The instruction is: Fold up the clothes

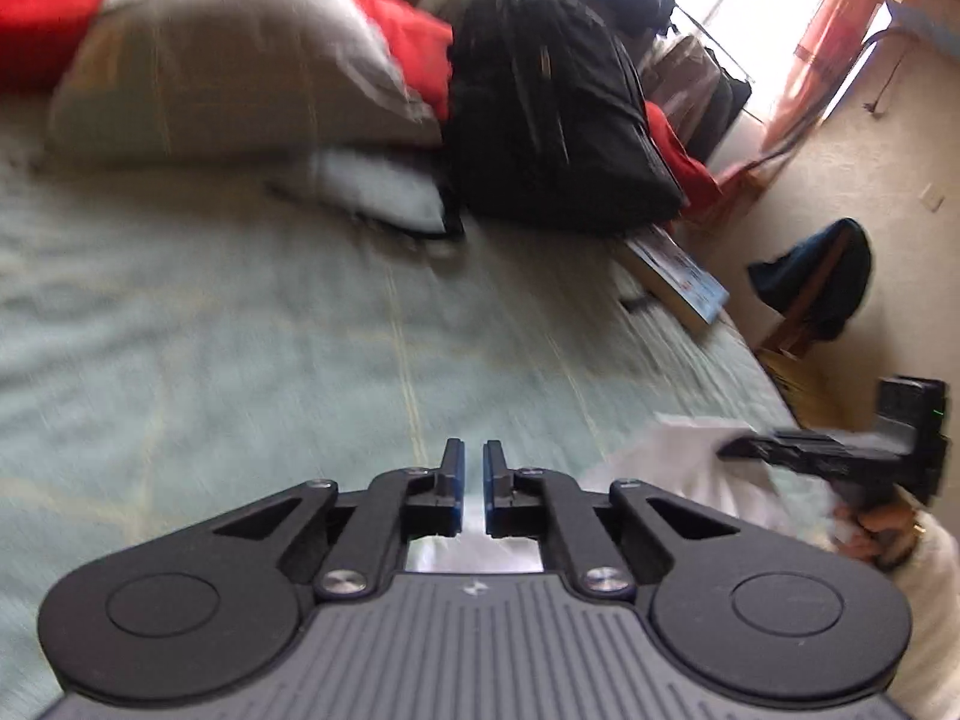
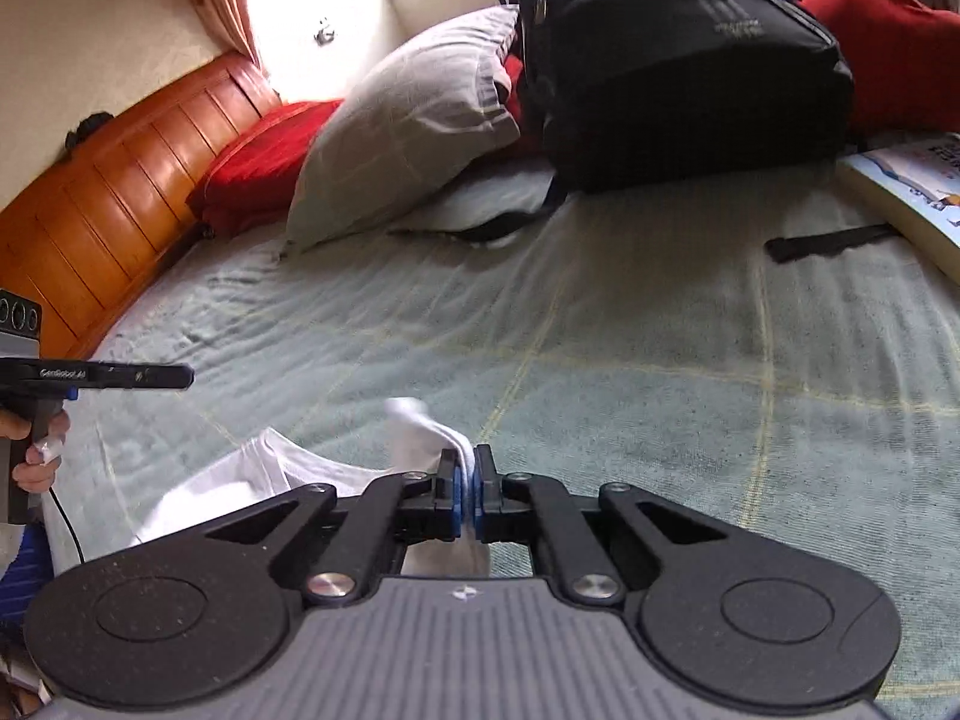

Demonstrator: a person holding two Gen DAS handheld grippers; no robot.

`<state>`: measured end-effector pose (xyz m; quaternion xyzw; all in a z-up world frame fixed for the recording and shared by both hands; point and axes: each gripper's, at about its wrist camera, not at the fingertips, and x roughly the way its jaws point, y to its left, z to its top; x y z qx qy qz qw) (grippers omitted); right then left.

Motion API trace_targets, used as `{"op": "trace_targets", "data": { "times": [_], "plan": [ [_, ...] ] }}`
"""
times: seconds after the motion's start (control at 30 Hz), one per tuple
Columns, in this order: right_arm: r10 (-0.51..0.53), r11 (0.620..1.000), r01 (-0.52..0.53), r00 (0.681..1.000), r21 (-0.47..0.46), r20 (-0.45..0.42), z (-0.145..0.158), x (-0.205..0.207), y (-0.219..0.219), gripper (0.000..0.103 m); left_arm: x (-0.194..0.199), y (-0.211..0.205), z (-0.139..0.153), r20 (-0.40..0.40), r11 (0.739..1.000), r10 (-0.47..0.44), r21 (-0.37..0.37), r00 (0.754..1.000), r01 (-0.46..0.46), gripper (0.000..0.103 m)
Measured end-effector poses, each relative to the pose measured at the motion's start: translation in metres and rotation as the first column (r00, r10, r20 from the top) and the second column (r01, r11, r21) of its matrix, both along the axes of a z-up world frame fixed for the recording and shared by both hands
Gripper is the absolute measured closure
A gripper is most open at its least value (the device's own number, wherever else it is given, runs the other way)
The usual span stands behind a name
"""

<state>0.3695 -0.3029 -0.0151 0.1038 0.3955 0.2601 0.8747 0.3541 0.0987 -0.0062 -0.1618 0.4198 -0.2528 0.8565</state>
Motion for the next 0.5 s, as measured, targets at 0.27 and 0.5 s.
{"op": "trace_targets", "data": {
  "times": [0.27, 0.5],
  "plan": [
    [-0.009, 0.984, 0.048, 0.976, 0.172, -0.218, -0.05, -0.018, -0.041, 0.07, -0.058, 0.038, -0.047, -0.205, 0.981, 0.007, -0.188, 0.979, -0.046, 0.049],
    [0.016, 0.905, 0.135, 0.937, 0.404, -0.35, -0.092, -0.052, -0.076, 0.06, -0.062, 0.04, -0.086, -0.302, 0.941, 0.007, -0.321, 0.953, -0.108, 0.039]
  ]
}}
